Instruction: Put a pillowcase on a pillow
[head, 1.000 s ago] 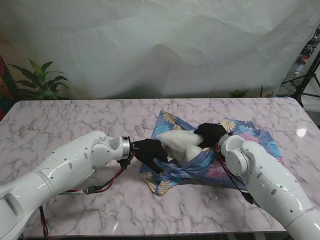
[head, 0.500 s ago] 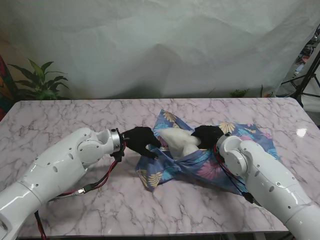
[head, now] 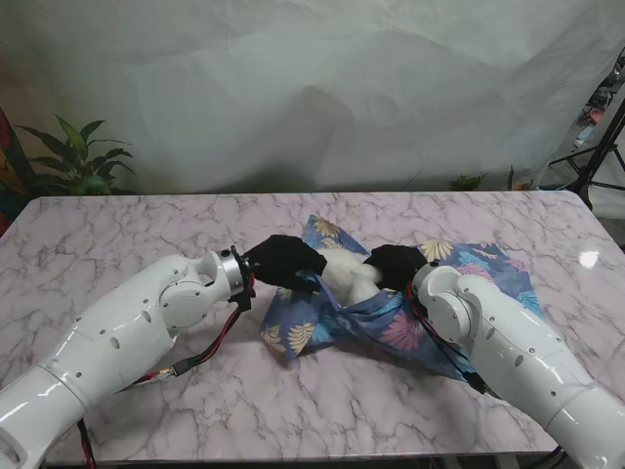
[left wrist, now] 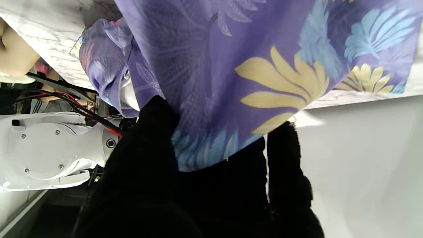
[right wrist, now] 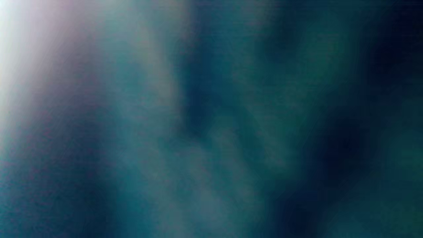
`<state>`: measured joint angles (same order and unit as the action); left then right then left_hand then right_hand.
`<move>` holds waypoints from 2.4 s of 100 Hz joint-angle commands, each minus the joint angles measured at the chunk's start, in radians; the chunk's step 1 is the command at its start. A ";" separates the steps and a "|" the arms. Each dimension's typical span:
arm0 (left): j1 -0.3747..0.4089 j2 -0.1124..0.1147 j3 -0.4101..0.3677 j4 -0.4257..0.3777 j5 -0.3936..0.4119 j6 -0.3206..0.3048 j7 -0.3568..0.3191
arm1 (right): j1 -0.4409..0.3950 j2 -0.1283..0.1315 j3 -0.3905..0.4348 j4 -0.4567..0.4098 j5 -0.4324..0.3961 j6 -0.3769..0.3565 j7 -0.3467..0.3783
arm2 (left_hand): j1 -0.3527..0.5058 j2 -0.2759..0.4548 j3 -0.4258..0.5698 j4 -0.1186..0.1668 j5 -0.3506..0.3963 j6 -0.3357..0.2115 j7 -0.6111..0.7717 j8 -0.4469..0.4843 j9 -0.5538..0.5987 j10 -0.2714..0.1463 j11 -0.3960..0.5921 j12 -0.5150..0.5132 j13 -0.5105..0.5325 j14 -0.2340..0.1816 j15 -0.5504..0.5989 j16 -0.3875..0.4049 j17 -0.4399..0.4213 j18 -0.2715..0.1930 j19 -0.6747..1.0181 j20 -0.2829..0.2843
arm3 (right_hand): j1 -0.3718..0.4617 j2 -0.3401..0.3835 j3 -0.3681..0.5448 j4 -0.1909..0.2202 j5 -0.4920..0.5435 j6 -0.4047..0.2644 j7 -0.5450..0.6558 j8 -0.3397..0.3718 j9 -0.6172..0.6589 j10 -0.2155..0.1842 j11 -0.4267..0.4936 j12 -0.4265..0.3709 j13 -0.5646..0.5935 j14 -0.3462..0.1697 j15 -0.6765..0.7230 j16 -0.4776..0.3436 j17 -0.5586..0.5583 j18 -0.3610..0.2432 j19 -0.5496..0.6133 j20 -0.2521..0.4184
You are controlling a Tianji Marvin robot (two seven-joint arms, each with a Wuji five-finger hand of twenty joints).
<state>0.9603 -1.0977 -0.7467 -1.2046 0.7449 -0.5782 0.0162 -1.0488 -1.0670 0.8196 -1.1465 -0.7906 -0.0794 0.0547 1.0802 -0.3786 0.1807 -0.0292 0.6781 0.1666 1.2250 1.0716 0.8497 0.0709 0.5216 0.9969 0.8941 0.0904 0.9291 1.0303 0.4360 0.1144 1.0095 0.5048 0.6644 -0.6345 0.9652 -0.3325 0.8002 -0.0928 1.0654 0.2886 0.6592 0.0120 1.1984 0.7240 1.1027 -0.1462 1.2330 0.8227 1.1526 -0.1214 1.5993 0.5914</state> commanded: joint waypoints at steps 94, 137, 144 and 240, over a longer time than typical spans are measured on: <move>-0.138 -0.075 0.178 0.087 -0.088 0.030 0.038 | -0.061 0.015 0.040 -0.184 0.033 0.086 0.231 | 0.049 0.028 0.010 0.029 -0.053 0.304 0.132 0.053 0.022 -0.071 0.063 0.032 0.063 -0.038 0.088 0.041 -0.009 -0.019 0.035 0.046 | -0.553 0.233 -0.271 0.218 -0.288 -0.156 -0.246 0.182 -0.232 -0.049 -0.313 -0.126 -0.326 0.065 -0.532 -0.240 -0.570 0.228 -0.422 -0.042; -0.132 -0.067 0.178 0.083 -0.111 0.012 0.000 | -0.181 0.010 0.192 -0.382 -0.079 0.393 0.220 | 0.045 0.027 0.018 0.031 -0.049 0.305 0.133 0.050 0.024 -0.072 0.062 0.029 0.066 -0.038 0.090 0.044 -0.009 -0.019 0.032 0.051 | -0.435 0.268 -0.127 0.244 -0.319 -0.062 -0.329 0.128 -0.249 0.002 -0.415 -0.281 -0.498 0.144 -0.738 -0.421 -0.860 0.259 -0.485 -0.175; -0.130 -0.066 0.178 0.082 -0.113 0.009 -0.003 | -0.201 0.003 0.215 -0.398 -0.118 0.418 0.164 | 0.045 0.025 0.019 0.030 -0.048 0.305 0.133 0.049 0.026 -0.071 0.062 0.029 0.066 -0.038 0.090 0.044 -0.009 -0.018 0.032 0.052 | -0.443 0.274 -0.107 0.240 -0.309 -0.064 -0.324 0.126 -0.229 -0.006 -0.413 -0.284 -0.498 0.144 -0.738 -0.423 -0.865 0.258 -0.485 -0.181; -0.016 -0.033 0.000 -0.095 -0.147 0.088 -0.062 | -0.205 0.027 0.205 -0.288 -0.216 0.047 0.101 | 0.043 0.010 0.052 0.043 -0.042 0.323 0.140 0.044 0.034 -0.053 0.066 0.031 0.081 -0.037 0.109 0.053 -0.006 -0.001 0.038 0.060 | -0.098 -0.251 0.184 0.010 -0.149 -0.416 0.111 0.223 0.138 -0.159 -0.130 0.042 0.025 -0.055 -0.188 0.023 -0.420 0.184 -0.230 -0.043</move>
<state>0.9455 -1.1422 -0.7245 -1.2665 0.5889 -0.5062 -0.0403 -1.2675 -1.0452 1.0520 -1.4884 -0.9987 0.0019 0.1431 1.0807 -0.3796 0.1806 -0.0291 0.6782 0.1880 1.2944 1.0908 0.8496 0.0943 0.5601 1.0228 0.9414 0.0728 1.0028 1.0702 0.4314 0.1043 1.0098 0.5453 0.4614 -0.8050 1.0658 -0.3296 0.6188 -0.3624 1.1062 0.4787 0.7765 -0.1384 1.0097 0.7363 1.1036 -0.1535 0.9398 0.7908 0.6996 0.1060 1.3249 0.5186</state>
